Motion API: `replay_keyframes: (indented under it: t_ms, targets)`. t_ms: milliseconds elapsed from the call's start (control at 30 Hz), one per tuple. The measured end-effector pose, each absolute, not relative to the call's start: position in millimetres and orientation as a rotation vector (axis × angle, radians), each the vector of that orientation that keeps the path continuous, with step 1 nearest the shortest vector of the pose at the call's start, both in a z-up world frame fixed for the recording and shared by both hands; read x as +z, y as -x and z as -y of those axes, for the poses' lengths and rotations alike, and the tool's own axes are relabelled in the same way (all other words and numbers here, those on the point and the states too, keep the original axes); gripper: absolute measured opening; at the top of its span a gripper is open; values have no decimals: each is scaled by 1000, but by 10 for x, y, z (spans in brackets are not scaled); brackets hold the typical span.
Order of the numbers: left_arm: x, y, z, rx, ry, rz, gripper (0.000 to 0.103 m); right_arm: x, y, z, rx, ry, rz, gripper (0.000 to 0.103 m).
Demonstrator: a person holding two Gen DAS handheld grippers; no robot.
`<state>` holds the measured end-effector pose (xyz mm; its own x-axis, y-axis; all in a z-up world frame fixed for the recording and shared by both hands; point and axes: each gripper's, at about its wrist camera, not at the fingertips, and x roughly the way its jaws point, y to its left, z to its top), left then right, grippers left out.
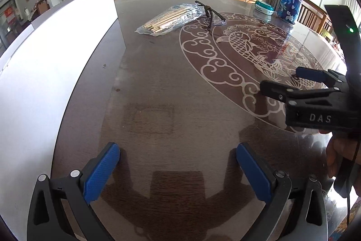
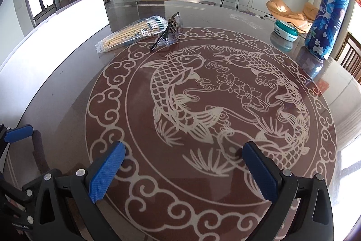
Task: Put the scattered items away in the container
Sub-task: 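Move both grippers back over the table toward the swabs and glasses, then grasp the black-framed glasses by the temple arm with the right gripper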
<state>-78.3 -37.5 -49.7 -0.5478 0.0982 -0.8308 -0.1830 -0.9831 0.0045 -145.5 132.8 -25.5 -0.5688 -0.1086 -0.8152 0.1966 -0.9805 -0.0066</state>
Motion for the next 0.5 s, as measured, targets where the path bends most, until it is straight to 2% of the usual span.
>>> replay_keyframes:
  t_ms: [200,267,333,400,467,500]
  targets:
    - [-489,772,392,2648,1389,-121,103,-257,2284,-987,-2614,-1343,-167,101]
    - [-491,769,395,2649,1388,-119,103,-236,2501,-919,-2639,-1321,-156,85]
    - [-491,770,398,2649,1387,-119,103,-227,2670,-858,-2643,-1303,-158,77]
    - [-491,769,397,2649,1387,-119,103,-212,2796,-805,-2626,-1277,-177,64]
    - [-491,767,397,2649,1387,-119,103,-197,2873,-781,-2607,-1253,-205,35]
    - [-490,767,395,2650,1387,-121,103,-195,2894,-782,-2596,-1251,-217,33]
